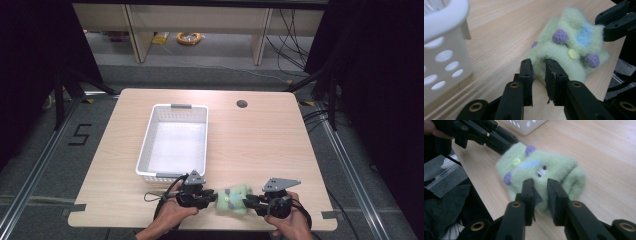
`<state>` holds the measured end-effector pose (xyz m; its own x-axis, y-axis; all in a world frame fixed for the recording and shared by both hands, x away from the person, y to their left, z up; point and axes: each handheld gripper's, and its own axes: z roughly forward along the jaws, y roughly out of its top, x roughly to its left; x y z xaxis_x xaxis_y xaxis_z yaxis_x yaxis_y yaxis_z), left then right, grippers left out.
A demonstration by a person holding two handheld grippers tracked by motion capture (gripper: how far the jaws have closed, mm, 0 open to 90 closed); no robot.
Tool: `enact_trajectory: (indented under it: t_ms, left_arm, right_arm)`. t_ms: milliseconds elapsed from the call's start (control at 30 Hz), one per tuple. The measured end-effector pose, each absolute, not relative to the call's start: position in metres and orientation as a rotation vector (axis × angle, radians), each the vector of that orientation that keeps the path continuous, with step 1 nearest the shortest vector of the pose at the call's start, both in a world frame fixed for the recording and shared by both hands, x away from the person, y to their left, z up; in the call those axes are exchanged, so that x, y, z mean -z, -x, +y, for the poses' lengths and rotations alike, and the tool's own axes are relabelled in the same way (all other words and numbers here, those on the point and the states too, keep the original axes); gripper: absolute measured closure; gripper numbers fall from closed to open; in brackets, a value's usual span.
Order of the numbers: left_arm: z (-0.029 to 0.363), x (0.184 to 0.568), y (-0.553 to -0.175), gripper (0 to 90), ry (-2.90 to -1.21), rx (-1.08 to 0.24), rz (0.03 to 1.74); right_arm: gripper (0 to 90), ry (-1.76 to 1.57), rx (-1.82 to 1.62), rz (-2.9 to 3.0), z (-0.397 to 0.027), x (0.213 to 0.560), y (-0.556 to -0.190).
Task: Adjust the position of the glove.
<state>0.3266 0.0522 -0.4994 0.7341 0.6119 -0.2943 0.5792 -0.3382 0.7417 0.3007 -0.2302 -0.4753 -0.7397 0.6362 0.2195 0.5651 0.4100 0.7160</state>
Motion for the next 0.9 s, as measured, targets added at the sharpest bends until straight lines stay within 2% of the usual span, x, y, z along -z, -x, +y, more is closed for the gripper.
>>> enact_trajectory:
  t_ms: [67,100,133,200,300,400,600,900]
  left_arm:
    - [0.057,0.496,-0.325,66.6,-2.014,-0.039,0.909]
    - [0.057,0.496,-0.325,63.1,-2.014,-0.039,0.909]
    - [0.060,0.494,-0.324,63.1,-2.001,-0.041,0.917]
    - [0.064,0.494,-0.320,54.7,-1.957,-0.011,0.941]
    - [0.064,0.494,-0.319,45.8,-1.969,0.003,0.966]
    - [0.054,0.498,-0.316,41.2,-1.971,0.043,1.014]
    - [0.041,0.502,-0.321,37.6,-1.978,0.077,1.061]
    - [0.034,0.509,-0.326,41.6,-1.975,0.105,1.093]
  right_arm:
    - [64.0,-1.185,-1.280,2.544,-0.231,0.471,-0.298]
    - [64.0,-1.185,-1.280,2.544,-0.231,0.471,-0.298]
    - [61.0,-1.147,-1.289,2.516,-0.233,0.470,-0.300]
    - [50.4,-1.146,-1.273,2.455,-0.241,0.465,-0.304]
    - [46.9,-1.233,-1.245,2.437,-0.245,0.466,-0.305]
    - [42.3,-1.311,-1.227,2.400,-0.248,0.472,-0.308]
    - [41.5,-1.295,-1.174,2.440,-0.239,0.476,-0.315]
    - [44.8,-1.382,-1.039,2.515,-0.234,0.493,-0.329]
